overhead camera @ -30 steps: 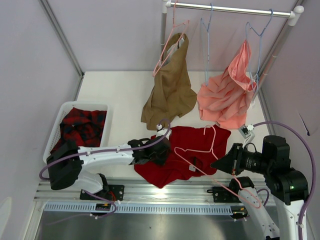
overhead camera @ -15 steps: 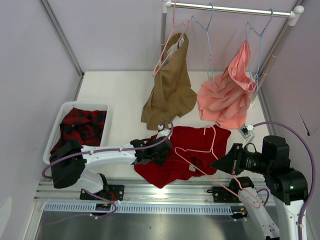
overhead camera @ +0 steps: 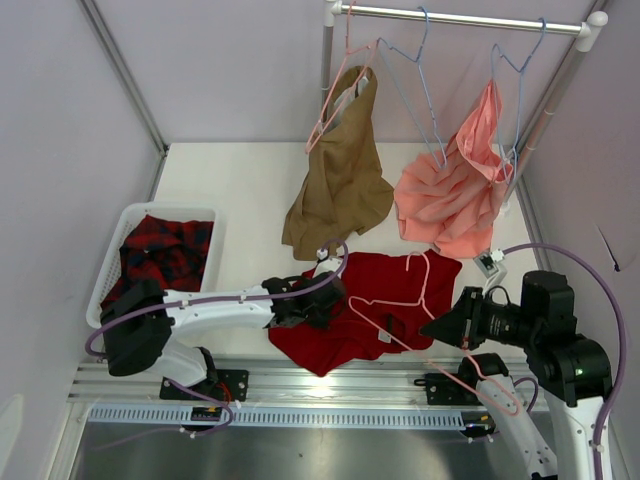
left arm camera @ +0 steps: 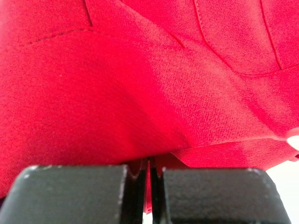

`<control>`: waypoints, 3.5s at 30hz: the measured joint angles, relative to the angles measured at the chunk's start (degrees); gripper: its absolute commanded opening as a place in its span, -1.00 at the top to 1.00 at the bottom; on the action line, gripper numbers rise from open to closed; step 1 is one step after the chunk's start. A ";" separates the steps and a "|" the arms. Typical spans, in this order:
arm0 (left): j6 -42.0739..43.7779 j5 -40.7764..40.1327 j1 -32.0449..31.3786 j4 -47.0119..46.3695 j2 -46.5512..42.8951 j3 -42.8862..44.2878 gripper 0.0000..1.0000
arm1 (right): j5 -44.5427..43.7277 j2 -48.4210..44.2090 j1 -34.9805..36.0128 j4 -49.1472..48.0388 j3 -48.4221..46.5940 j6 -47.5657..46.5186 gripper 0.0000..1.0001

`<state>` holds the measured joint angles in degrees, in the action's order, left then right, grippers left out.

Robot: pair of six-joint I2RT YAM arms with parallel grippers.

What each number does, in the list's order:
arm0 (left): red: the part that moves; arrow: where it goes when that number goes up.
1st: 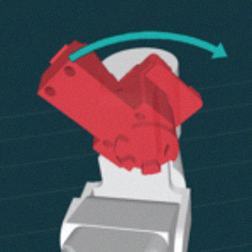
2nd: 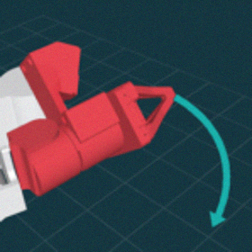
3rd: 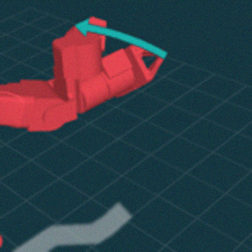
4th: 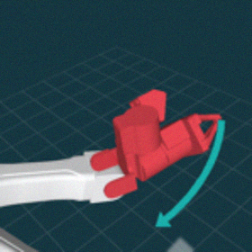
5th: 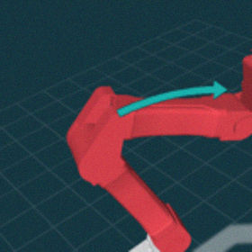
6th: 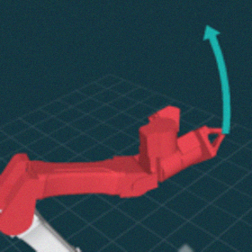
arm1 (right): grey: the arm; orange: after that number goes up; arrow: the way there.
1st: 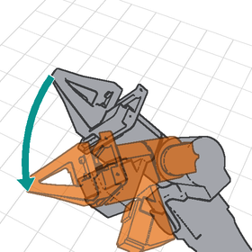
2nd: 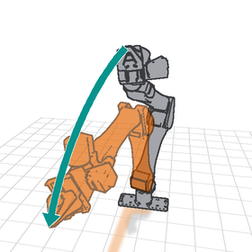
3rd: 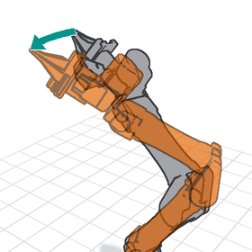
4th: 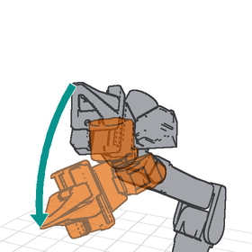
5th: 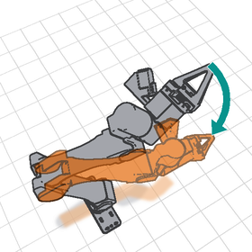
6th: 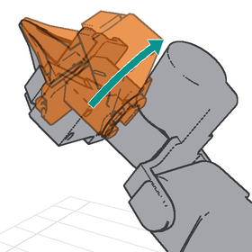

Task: Place the skirt on the hanger

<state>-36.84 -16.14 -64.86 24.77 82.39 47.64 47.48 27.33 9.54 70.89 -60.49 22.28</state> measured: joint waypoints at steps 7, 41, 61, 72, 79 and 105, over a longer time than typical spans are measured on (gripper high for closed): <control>-0.20 0.33 0.00 0.00 -1.53 0.11 1.00 | 2.32 -1.42 0.00 -1.68 3.85 0.50 1.00; -6.78 0.50 0.00 -10.99 -21.05 -15.58 1.00 | 10.16 -12.20 -0.02 -25.05 30.36 14.73 1.00; -10.84 1.29 0.00 -20.85 -30.34 -27.74 0.70 | 12.26 -13.81 0.00 -33.51 38.34 17.70 1.00; -11.96 -0.59 -0.02 -19.91 -32.30 -27.82 0.50 | 12.98 -13.79 1.14 -36.13 40.72 18.05 1.00; -13.35 -2.60 -0.31 -13.99 -33.40 -26.80 0.70 | 12.74 -13.20 1.53 -36.50 41.33 17.55 1.00; -15.13 -4.83 -0.79 -10.54 -28.74 -23.82 0.81 | 5.53 -10.99 1.66 -28.35 28.68 14.16 1.00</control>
<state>-51.96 -20.97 -65.65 14.24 53.65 23.81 53.01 16.34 11.20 42.54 -31.81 36.45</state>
